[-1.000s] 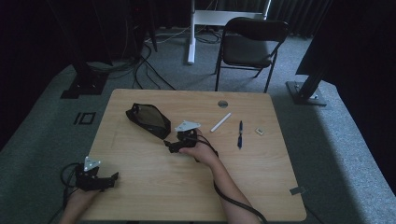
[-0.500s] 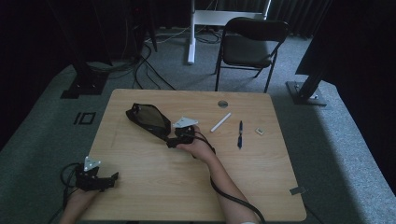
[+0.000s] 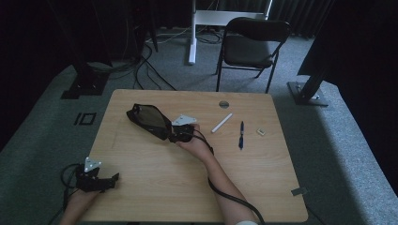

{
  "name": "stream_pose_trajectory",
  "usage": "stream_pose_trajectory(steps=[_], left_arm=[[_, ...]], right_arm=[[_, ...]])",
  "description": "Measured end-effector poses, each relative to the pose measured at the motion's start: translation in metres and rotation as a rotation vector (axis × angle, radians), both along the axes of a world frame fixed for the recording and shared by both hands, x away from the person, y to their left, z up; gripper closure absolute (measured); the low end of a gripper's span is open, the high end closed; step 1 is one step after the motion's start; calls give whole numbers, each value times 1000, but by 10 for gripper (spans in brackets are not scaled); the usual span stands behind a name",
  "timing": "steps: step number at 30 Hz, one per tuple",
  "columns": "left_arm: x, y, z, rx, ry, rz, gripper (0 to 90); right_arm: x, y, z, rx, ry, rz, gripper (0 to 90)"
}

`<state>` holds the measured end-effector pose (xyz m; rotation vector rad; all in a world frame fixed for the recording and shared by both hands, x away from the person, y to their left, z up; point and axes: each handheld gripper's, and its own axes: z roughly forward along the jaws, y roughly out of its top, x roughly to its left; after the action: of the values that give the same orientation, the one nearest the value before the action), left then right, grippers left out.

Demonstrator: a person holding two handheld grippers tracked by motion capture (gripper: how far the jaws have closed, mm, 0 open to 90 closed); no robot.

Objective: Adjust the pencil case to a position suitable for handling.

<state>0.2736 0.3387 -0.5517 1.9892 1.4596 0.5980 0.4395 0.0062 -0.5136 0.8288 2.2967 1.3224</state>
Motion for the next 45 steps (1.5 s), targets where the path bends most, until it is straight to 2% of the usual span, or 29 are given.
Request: stream_pose_trajectory(steps=[10, 12, 15, 25, 45], left_arm=[[0, 0, 0, 0, 0, 0, 1], [0, 0, 0, 0, 0, 0, 1], [0, 0, 0, 0, 0, 0, 1], [0, 0, 0, 0, 0, 0, 1], [0, 0, 0, 0, 0, 0, 1]], right_arm=[[5, 4, -3, -7, 24, 0, 641], [6, 5, -4, -20, 27, 4, 695], [6, 4, -6, -19, 38, 2, 725], [4, 0, -6, -9, 53, -13, 729], [-9, -22, -5, -1, 71, -34, 731]])
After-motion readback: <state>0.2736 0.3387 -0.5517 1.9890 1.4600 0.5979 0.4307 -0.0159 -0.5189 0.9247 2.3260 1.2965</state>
